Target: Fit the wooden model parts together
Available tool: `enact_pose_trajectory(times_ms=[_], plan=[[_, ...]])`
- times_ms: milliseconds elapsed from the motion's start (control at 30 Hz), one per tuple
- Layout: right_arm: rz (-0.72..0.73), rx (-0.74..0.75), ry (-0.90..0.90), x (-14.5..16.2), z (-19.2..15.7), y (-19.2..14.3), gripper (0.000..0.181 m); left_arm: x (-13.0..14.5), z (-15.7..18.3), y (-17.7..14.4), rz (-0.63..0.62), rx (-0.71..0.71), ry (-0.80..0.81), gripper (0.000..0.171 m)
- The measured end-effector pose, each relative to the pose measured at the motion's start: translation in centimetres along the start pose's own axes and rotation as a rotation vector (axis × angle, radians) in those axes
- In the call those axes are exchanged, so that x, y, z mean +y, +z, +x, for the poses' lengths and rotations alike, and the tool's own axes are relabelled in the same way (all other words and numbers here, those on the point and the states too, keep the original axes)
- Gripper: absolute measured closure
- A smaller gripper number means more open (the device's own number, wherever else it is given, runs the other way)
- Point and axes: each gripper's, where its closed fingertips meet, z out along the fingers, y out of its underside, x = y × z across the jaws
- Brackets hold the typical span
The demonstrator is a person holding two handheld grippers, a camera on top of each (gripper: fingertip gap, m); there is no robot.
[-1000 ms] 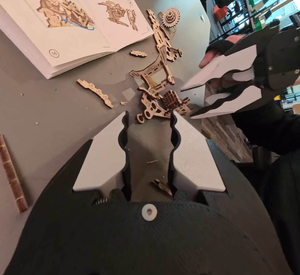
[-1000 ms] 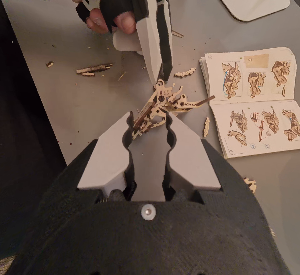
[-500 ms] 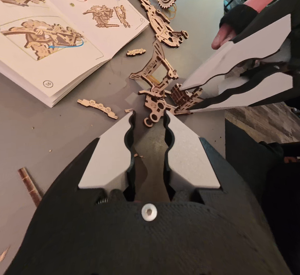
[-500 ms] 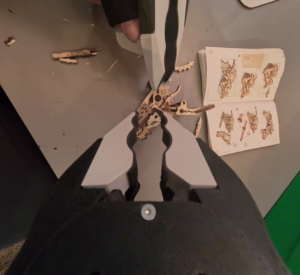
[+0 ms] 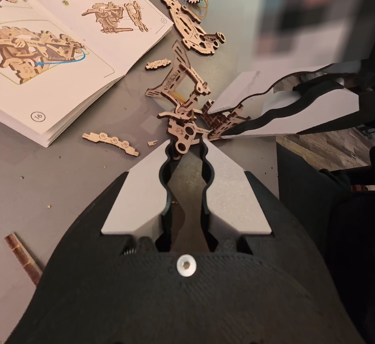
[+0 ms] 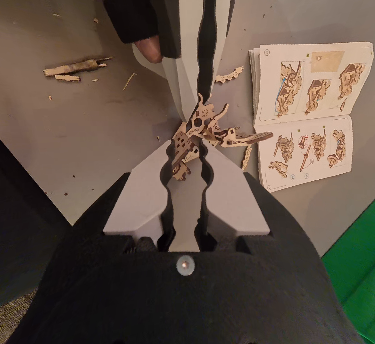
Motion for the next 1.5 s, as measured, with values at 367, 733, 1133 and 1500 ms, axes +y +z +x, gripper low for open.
enact_pose_trajectory(times_ms=[367,733,1133,1500], plan=[[0.120,0.051,0.003,0.3,0.1,-0.4,0.163,-1.5,0.1,-1.3,0.095,0.138,-0.145,0.138],[0.222,0.080,-0.012,0.2,0.1,-0.5,0.166,-1.2,0.8,0.8,-0.039,0.239,-0.222,0.147],[0.158,0.042,0.037,0.8,0.2,-1.1,0.163,-2.5,1.2,0.7,0.044,0.177,-0.118,0.165],[0.073,0.092,0.053,1.1,0.8,-1.5,0.170,-3.7,2.0,0.2,0.116,0.061,0.028,0.166]])
